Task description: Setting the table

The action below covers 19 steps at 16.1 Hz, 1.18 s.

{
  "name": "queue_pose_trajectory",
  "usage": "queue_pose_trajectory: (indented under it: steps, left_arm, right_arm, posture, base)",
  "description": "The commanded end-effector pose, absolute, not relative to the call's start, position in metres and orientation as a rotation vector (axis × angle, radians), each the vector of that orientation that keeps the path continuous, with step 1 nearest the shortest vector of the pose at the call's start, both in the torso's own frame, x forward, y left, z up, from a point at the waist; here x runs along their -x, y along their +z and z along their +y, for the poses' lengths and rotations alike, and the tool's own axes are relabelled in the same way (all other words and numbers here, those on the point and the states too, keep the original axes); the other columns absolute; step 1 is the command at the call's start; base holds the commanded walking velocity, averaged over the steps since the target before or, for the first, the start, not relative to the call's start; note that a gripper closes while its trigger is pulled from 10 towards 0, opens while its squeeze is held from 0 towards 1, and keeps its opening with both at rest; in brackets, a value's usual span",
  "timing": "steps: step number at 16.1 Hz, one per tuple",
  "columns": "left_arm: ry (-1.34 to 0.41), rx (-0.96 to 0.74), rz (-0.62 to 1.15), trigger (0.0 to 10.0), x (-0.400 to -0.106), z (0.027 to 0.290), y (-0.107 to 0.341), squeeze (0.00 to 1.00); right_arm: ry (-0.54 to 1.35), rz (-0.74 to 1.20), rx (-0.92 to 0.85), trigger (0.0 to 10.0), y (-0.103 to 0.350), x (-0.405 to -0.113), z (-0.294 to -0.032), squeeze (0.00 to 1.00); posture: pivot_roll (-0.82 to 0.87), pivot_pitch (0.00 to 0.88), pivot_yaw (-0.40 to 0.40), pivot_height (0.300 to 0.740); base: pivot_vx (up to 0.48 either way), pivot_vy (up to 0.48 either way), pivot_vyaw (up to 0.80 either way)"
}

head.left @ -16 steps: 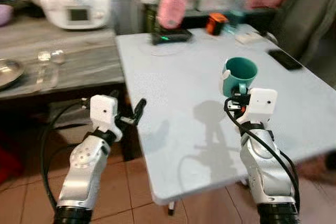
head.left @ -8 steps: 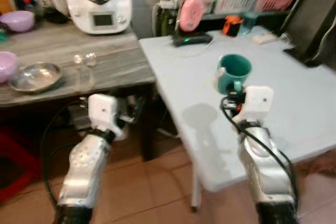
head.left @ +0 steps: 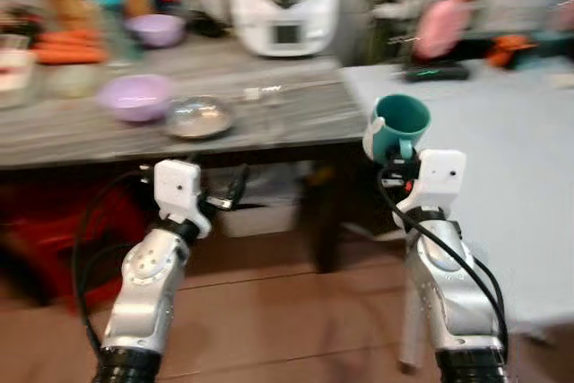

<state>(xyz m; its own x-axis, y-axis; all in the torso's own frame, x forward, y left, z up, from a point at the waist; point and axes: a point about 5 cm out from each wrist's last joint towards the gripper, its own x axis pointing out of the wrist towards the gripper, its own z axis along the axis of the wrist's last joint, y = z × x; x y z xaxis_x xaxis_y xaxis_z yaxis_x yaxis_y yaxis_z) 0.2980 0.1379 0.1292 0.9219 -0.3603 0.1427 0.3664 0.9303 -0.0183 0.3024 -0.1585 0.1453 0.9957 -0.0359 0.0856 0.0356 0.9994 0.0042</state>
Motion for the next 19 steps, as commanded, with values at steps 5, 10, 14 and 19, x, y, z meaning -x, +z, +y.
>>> queue_pose_trajectory:
  steps: [5,10,14,19]
  left_arm:
    - [-0.363,0.021,-0.135,10.0,-0.2997,0.1395,0.1302,0.00]
    - [-0.336,-0.006,-0.152,10.0,-0.2989,0.1425,0.1313,0.00]
    - [-0.357,0.013,-0.157,10.0,-0.2967,0.1388,0.1317,0.00]
    - [-0.367,0.020,-0.160,10.0,-0.2958,0.1366,0.1321,0.00]
  right_arm:
    - [-0.047,-0.124,-0.014,10.0,0.1537,-0.3027,-0.1600,0.00]
    - [-0.044,-0.127,-0.017,10.0,0.1536,-0.3014,-0.1601,0.00]
    - [-0.044,-0.135,-0.012,10.0,0.1548,-0.3005,-0.1612,0.00]
    - [-0.043,-0.140,-0.009,10.0,0.1551,-0.2986,-0.1616,0.00]
  posture:
    - [-0.02,0.000,-0.041,0.740]
    - [-0.02,0.000,-0.039,0.740]
    - [-0.03,0.000,-0.040,0.740]
    - [-0.03,0.000,-0.039,0.740]
  base:
    - [0.000,0.436,0.28]
    - [0.000,0.000,0.00]
    - [0.000,0.000,0.00]
    - [0.156,0.000,0.00]
